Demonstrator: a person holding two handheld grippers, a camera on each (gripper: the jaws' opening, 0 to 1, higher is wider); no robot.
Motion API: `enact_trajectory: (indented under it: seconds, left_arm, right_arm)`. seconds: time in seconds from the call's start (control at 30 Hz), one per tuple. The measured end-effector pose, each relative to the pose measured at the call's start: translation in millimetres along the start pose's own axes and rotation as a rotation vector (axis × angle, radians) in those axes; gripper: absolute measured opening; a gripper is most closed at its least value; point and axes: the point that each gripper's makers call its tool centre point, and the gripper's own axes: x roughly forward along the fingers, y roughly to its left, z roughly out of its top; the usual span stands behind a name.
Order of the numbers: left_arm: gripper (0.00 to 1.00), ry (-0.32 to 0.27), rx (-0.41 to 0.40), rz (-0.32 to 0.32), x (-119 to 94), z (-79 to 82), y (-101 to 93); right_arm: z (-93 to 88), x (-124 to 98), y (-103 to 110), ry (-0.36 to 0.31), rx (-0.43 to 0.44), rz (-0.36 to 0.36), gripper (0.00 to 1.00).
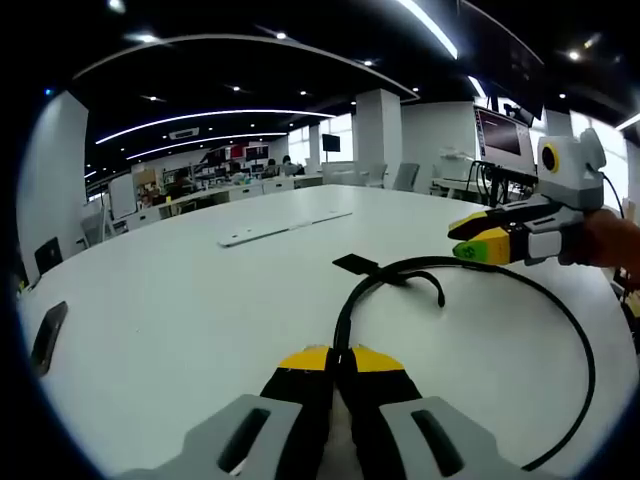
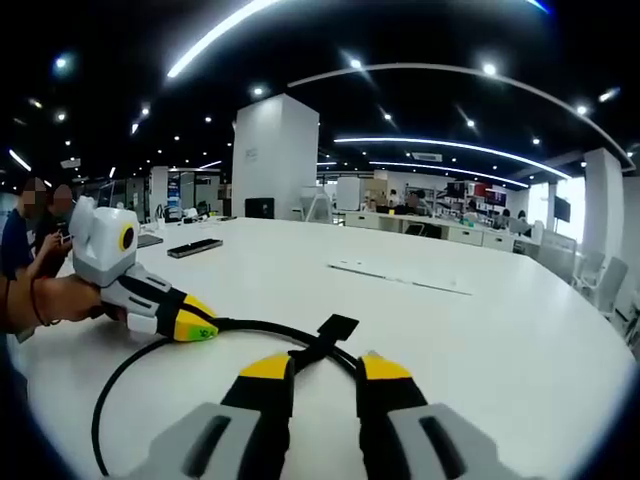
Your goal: Find the charging cable on the desk, coil it up and secure with Velcro.
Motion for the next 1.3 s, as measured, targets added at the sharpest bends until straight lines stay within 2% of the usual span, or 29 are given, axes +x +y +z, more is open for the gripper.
enact_trajectory:
  seconds: [0.47, 0.7, 1.1, 1.3]
  left_arm:
    - [0.07, -0.004, 0.0, -0.001, 0.4, 0.5, -0.3]
    - [0.07, -0.005, 0.001, -0.003, 0.7, 0.6, -0.8]
    - [0.07, -0.006, 0.001, -0.006, 0.8, -0.1, -0.1]
    - [0.07, -0.007, 0.0, -0.008, 0.8, -0.3, 0.1]
  right_arm:
    - [-5.6, 10.9, 19.7, 0.021, 0.021, 0.055, 0.27]
    - [-10.3, 14.1, 25.4, 0.039, 0.003, 0.063, 0.28]
    - [-22.8, 21.8, 28.9, 0.074, 0.086, 0.094, 0.28]
    - [-26.0, 22.2, 30.4, 0.087, 0.084, 0.098, 0.28]
